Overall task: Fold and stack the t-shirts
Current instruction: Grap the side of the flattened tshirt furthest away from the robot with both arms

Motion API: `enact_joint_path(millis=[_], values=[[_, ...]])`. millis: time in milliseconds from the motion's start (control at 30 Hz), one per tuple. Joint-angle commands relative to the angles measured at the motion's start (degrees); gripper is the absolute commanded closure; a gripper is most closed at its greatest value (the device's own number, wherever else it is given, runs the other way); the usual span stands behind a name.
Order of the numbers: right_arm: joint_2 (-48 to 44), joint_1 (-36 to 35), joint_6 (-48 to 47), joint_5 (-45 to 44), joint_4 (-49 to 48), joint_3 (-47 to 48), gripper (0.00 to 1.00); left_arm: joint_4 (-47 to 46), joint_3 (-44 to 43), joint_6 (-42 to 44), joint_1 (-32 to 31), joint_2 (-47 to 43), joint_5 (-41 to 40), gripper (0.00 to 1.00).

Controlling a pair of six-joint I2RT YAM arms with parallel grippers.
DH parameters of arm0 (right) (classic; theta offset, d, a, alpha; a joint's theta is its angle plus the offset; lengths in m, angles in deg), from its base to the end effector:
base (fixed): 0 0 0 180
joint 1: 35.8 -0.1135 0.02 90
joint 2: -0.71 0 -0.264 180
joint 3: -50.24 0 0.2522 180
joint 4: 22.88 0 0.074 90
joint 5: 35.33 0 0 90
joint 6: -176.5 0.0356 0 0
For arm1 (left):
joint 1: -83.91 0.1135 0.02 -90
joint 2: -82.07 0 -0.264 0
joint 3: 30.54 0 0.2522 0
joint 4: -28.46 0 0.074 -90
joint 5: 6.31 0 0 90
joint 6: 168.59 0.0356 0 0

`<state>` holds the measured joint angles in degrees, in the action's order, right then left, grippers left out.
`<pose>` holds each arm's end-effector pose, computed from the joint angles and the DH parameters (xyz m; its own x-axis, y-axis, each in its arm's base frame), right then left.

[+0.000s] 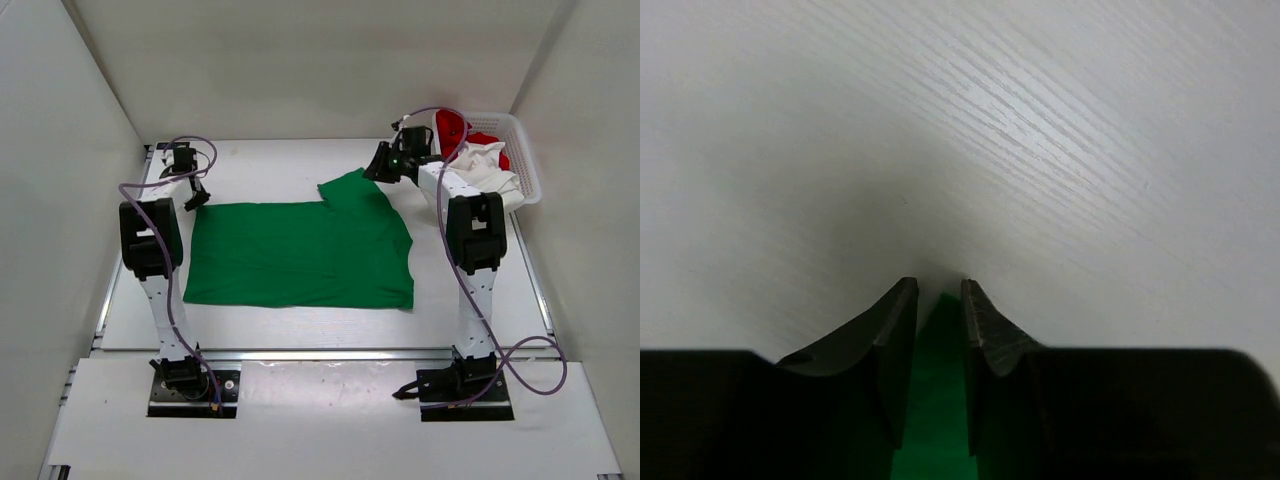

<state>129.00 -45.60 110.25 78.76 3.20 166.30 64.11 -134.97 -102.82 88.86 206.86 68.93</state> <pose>0.5037 0.1017 0.2013 -0.7488 0.2438 -0.6163 -0.1851 0.8160 0.5476 0.4652 0.0494 0.1527 -0.6608 -0.4556 -0.5965 -0.5445 0.8380 -0.0368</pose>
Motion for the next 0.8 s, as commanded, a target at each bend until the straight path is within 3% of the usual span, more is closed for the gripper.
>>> enact_joint_path(millis=[0, 100, 300, 400, 567, 667, 767], values=[[1.3, -0.7, -2.4, -2.0, 3.1, 6.6, 0.74, 1.5, -1.6, 2.1, -0.6, 0.2, -0.6, 0.66], [1.8, -0.6, -2.0, -2.3, 2.2, 6.1, 0.74, 1.9, -1.7, 3.0, -0.7, 0.8, -1.6, 0.73], [4.3, -0.5, -3.4, -4.5, 4.3, 9.6, 0.71, 2.0, -1.3, 2.1, -0.2, 1.5, -1.8, 0.99], [10.2, -0.2, -5.3, -5.8, 10.2, 18.9, 0.68, 1.3, -1.1, 2.5, -0.6, 0.7, -2.1, 1.00], [23.7, -0.8, -8.4, -9.1, 21.2, 45.1, 0.61, 0.6, -0.3, 1.6, -0.7, -1.3, -1.5, 1.00], [23.1, -0.8, -7.4, -9.9, 16.3, 40.5, 0.60, -0.9, 1.5, 1.2, -0.4, -4.0, -1.2, 1.00], [24.9, -1.9, -9.2, -14.0, 15.7, 43.2, 0.58, -1.3, 2.1, 0.3, 0.8, -5.8, 1.0, 1.00]])
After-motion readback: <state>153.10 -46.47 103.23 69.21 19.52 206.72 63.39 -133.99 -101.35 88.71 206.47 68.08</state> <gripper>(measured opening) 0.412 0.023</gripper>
